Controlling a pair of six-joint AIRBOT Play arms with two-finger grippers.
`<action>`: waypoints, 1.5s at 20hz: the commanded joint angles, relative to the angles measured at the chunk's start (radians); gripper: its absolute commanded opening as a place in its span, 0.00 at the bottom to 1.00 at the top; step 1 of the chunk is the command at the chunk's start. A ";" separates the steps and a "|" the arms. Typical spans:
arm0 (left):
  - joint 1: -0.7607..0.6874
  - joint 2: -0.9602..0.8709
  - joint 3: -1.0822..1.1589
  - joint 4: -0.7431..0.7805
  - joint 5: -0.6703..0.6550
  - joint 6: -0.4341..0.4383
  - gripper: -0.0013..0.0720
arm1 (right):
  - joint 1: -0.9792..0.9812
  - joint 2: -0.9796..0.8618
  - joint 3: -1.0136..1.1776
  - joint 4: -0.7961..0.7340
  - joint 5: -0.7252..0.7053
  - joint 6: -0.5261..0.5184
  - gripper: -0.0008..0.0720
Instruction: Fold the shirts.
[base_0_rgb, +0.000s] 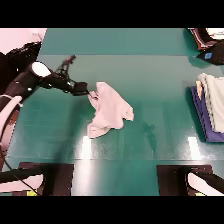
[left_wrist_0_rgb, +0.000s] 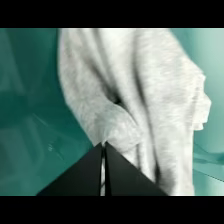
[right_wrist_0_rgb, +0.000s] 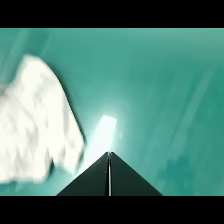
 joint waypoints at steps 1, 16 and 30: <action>0.028 0.069 0.013 0.136 0.005 -0.009 0.05 | 0.040 -0.093 0.000 -0.006 0.066 0.014 0.03; 0.028 0.070 0.013 0.207 -0.036 -0.009 0.05 | 0.531 -0.569 -0.352 0.369 -0.336 -0.083 0.63; 0.028 0.084 0.017 0.290 -0.083 -0.010 0.05 | 0.554 -0.595 -0.312 0.332 -0.372 -0.080 0.03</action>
